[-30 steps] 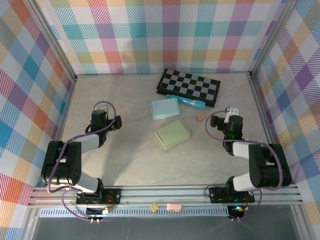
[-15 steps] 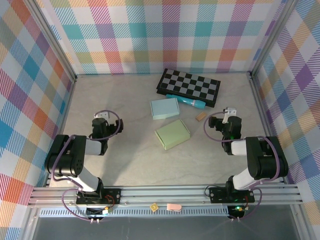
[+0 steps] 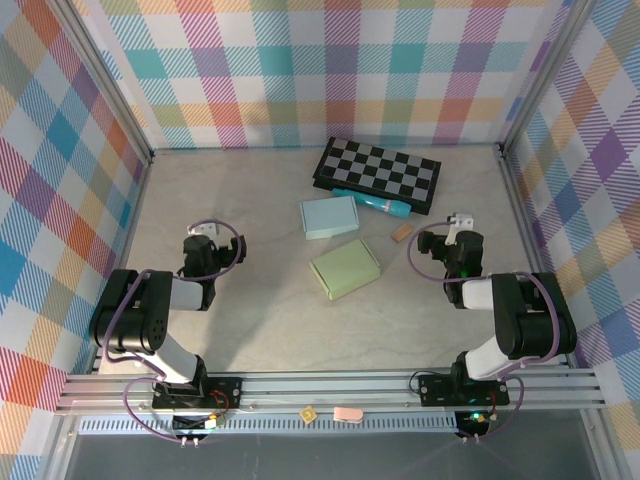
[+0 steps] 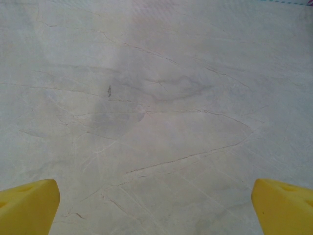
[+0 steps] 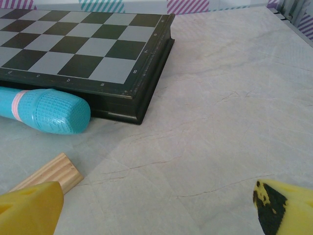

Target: Fold the paper box

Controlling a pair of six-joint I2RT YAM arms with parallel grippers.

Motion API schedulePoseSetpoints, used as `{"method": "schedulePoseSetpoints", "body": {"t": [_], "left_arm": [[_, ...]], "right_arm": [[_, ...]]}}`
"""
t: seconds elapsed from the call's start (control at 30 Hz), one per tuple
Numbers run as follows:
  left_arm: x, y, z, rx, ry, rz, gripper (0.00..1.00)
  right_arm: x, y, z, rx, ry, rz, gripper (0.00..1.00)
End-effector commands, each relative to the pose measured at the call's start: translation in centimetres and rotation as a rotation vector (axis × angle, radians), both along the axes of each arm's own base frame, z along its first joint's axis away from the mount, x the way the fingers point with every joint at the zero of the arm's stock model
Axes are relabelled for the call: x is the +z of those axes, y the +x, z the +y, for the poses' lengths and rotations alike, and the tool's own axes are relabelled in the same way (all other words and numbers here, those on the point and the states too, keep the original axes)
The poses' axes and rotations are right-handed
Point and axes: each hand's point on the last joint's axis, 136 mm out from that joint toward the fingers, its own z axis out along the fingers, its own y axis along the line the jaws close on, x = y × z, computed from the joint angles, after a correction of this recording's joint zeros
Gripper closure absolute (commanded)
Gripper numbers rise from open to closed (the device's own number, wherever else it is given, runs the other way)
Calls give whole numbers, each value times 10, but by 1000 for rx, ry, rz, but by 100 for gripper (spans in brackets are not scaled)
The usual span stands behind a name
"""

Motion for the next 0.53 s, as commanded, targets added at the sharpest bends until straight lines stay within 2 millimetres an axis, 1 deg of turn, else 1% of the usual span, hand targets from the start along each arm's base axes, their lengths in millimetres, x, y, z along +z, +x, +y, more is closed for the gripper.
{"method": "schedulePoseSetpoints", "body": {"t": [0.0, 0.5], "left_arm": [[17, 9, 4, 6, 6, -69, 0], [17, 10, 2, 11, 22, -65, 0]], "right_arm": [[8, 6, -1, -11, 6, -26, 1], [7, 6, -1, -9, 5, -25, 1]]}}
